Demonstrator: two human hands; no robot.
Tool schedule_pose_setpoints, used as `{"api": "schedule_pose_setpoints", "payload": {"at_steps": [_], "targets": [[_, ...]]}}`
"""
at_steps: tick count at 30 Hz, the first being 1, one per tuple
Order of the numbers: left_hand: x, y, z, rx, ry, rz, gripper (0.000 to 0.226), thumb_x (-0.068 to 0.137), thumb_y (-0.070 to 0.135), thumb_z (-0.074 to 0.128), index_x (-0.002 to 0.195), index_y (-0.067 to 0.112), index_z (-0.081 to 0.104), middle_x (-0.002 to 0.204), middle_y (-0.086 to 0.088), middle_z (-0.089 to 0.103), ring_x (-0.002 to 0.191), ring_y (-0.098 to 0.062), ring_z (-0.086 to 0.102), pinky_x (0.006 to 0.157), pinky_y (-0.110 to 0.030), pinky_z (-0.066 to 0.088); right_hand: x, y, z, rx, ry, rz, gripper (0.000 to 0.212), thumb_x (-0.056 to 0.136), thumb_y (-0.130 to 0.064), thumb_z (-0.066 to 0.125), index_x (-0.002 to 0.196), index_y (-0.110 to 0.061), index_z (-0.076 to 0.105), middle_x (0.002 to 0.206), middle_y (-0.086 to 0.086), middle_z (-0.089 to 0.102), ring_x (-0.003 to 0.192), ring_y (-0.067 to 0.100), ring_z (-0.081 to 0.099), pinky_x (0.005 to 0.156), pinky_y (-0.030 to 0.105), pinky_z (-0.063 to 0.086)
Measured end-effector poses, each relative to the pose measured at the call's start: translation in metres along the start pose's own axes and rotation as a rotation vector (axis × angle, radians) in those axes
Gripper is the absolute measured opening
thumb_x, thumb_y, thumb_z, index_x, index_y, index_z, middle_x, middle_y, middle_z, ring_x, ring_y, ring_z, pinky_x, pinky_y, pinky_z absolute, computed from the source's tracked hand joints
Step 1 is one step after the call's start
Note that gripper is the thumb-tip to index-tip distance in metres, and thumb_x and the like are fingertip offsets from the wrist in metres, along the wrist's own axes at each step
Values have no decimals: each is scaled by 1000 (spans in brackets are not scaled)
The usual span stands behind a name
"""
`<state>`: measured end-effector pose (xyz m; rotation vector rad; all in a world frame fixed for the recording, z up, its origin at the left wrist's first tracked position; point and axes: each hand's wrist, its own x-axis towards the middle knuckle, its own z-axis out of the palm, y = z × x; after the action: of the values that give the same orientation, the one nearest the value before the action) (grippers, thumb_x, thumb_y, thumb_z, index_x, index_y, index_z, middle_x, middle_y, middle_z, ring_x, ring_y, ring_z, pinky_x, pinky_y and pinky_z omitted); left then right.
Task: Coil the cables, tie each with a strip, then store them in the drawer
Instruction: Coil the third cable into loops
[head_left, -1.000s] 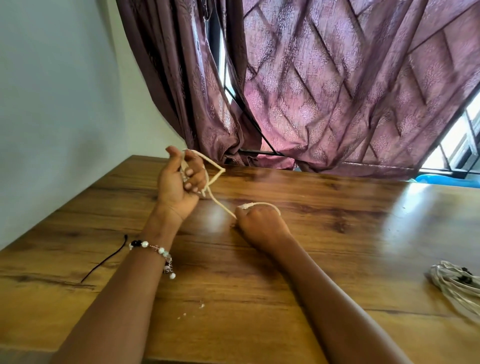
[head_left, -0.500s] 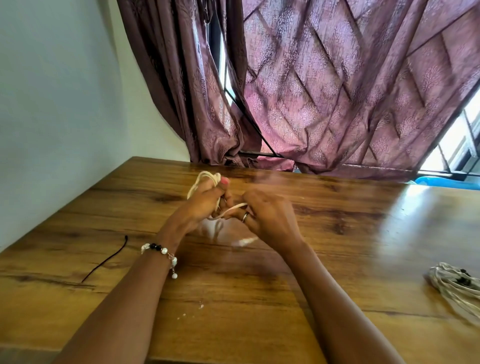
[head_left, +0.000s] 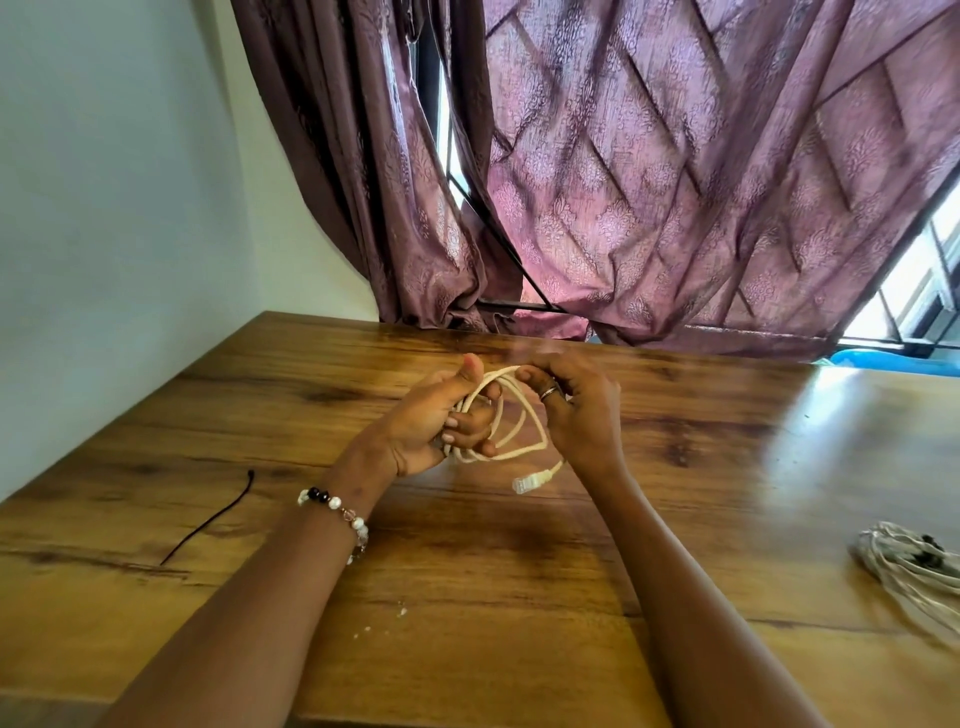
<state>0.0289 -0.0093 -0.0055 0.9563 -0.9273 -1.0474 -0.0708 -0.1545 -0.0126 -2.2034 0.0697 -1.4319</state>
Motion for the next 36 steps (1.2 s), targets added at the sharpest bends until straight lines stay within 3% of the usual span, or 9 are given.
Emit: {"api": "schedule_pose_setpoints", "payload": {"at_steps": [5,10,13,15,19,23,29,34,36], "targets": [[1,-2,1,-101,41,37,33,92,38,42,77,10,47,38,8,27,29,-3,22,41,-19,38,-4,-7,5,147,-33,63,10,88,-6,63,86,-10,72,70,-18,61,63,-5,55,60,7,36],[7,-5,0,-190,180,85,29,90,33,47,73,11,47,37,8,28,27,-3,21,36,-15,35,-9,-17,12,406,46,448,38,97,-33,50,67,-15,63,48,-12,52,45,6,46,43,23,36],[9,-3,-2,-245,201,93,29,89,34,48,70,12,45,34,8,28,25,-2,21,34,-14,34,-13,-21,16,549,-110,421,31,99,-29,46,94,-8,68,75,-6,69,66,10,63,60,23,49],[7,-3,-2,-302,137,81,31,89,35,48,66,14,46,33,9,29,25,-2,22,33,-14,33,-18,-18,21,612,-247,464,31,98,-34,46,113,-13,63,101,6,71,90,24,67,78,39,55],[5,-6,-8,-392,-102,63,34,83,38,66,64,15,49,32,8,36,25,-2,31,34,-16,39,-21,-16,23,736,-383,580,27,94,-32,50,118,-25,60,108,8,68,97,28,65,86,54,53],[7,-7,-7,-301,-55,57,38,85,42,61,62,17,45,33,8,35,25,-2,29,37,-16,36,-20,-15,23,620,-316,472,26,96,-4,49,121,-4,56,105,10,67,94,21,64,82,37,55],[16,-10,0,62,397,104,33,98,21,47,74,6,64,47,-4,47,33,-11,40,38,-20,37,-18,-5,30,357,-132,481,44,81,21,43,108,-11,57,98,6,65,93,20,63,84,39,53],[15,-8,-1,49,431,53,29,96,16,46,77,4,64,49,-5,48,32,-13,41,36,-17,38,-20,-8,32,536,-101,563,22,96,5,44,104,-6,61,95,11,69,88,23,66,77,38,56],[13,-4,-3,-11,390,2,31,95,16,39,74,5,59,48,-4,41,34,-14,38,39,-20,37,-19,-10,32,580,-116,568,20,101,-8,42,96,-10,61,78,-3,69,71,12,65,62,28,54]]}}
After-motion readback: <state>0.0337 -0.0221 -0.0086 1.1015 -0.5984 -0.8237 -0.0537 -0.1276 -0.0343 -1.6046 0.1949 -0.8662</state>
